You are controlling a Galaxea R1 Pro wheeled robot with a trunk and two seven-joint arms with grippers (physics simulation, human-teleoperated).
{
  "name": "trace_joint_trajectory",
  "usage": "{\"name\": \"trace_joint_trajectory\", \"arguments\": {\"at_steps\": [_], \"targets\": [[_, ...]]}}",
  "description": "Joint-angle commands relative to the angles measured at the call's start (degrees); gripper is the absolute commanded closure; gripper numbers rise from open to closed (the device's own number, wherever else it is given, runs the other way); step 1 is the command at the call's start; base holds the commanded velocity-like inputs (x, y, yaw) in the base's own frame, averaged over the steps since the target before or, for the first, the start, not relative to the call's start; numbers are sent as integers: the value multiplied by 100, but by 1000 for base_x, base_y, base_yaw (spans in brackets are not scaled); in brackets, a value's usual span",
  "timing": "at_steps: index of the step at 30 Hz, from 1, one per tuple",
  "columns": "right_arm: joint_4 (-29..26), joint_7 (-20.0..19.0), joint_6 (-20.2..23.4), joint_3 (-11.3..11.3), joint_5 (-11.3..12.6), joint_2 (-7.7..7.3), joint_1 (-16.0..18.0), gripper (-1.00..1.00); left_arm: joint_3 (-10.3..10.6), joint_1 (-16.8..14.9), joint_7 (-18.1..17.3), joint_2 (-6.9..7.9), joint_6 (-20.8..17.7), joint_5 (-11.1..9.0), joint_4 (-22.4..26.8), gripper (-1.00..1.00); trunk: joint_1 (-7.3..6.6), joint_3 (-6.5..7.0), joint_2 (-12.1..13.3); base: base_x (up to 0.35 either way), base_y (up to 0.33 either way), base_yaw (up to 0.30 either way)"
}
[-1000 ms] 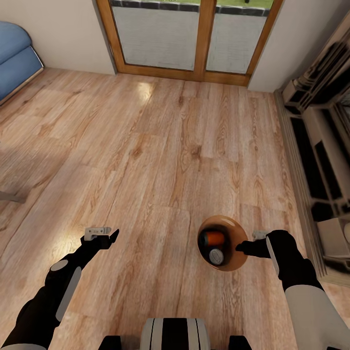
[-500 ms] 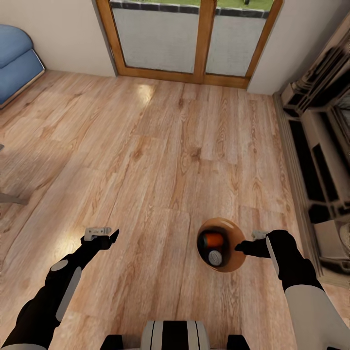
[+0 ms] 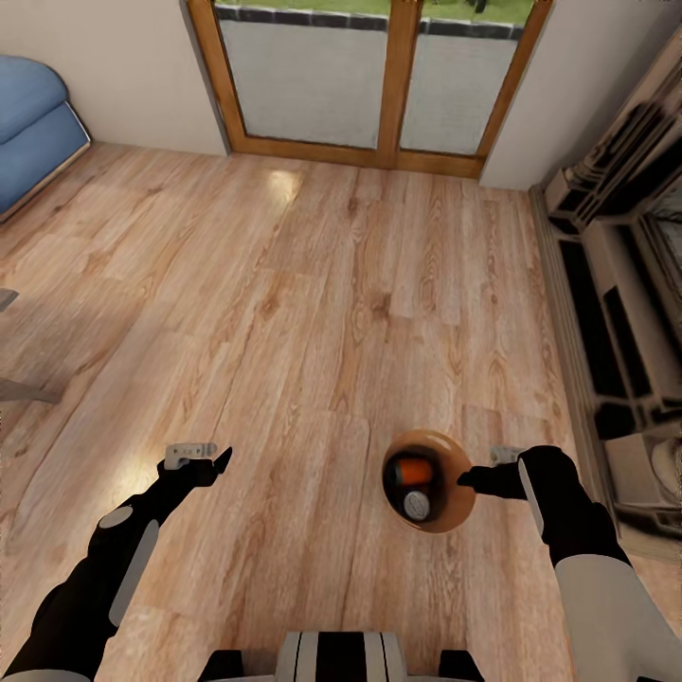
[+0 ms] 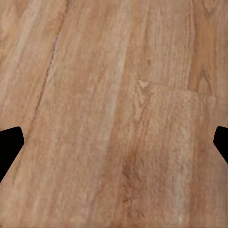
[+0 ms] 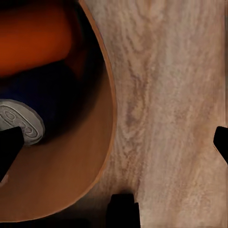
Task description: Put the three can of soda from the living room inside the tash can in the kitchen.
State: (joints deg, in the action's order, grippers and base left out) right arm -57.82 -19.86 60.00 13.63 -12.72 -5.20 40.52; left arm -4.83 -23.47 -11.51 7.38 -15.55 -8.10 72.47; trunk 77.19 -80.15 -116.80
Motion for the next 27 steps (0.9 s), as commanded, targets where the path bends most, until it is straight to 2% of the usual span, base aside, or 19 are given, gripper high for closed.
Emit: {"name": "trace_joint_trajectory", "arguments": {"at_steps": [1,5,24,27], "targets": [[-38,0,0,0,1,0,-2,-100,0,0,0,0,0,1,1,-100,-22,18,42,0,0,0],[-339,0,0,-1,12,8,-8,-100,0,-1,0,0,0,2,-7,-100,-110,90,202,0,0,0],[-448,11,0,4,-9,39,-21,-100,0,0,203,-2,-5,-3,3,-100,-528,431,964,0,0,0],[-1054,14,0,18,-34,31,-281,-100,0,8,209,-7,-11,-9,126,-100,-594,485,1084,0,0,0]]}}
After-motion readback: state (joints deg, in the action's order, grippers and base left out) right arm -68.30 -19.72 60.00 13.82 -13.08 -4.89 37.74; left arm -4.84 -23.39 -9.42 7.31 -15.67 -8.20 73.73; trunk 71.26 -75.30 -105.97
